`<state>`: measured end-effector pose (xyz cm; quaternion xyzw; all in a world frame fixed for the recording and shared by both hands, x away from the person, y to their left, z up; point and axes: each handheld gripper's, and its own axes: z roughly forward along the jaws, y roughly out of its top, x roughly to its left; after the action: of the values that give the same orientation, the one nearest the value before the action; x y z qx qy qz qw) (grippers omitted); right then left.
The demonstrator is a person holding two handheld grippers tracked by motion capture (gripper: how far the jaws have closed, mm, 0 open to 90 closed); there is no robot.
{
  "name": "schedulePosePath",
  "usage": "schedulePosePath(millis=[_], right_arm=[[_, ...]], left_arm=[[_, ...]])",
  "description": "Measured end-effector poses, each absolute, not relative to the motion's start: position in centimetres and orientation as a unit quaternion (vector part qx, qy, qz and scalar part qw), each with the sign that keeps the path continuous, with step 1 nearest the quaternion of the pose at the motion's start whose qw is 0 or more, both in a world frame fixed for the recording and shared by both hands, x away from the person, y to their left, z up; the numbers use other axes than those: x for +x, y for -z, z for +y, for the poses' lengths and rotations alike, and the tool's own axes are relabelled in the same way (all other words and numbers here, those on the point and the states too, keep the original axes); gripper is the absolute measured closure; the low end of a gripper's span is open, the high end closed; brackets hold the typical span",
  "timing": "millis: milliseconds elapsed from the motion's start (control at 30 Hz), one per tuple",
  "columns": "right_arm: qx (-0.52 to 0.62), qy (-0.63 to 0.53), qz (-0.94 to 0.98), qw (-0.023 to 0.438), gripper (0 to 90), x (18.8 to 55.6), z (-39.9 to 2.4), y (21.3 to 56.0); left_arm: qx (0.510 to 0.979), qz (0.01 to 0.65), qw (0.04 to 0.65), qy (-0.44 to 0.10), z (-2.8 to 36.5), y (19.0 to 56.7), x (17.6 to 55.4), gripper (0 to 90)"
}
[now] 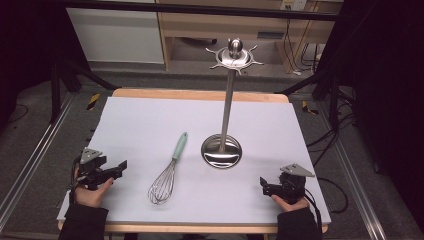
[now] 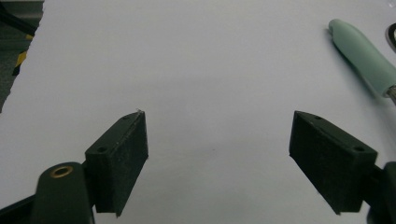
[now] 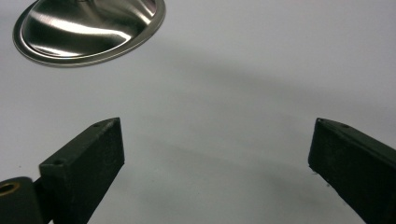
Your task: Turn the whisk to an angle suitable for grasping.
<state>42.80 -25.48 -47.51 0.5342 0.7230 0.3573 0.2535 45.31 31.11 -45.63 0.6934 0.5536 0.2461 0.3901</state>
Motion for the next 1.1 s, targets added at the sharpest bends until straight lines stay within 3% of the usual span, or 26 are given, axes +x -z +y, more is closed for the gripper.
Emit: schedulePosePath(millis=[500,1100], right_arm=[[0.543,-0.353,0.721,0.246,6.8,42.3,-25.2,47.3],[0.541,-0.354,0.720,0.251,6.7,42.2,-25.2,47.3]], left_arm=[[0.694,0.539,0.422,-0.223,29.4,43.4,44.4,24.7],[0.729,0.505,0.401,-0.228,26.5,42.0,44.8,27.1]])
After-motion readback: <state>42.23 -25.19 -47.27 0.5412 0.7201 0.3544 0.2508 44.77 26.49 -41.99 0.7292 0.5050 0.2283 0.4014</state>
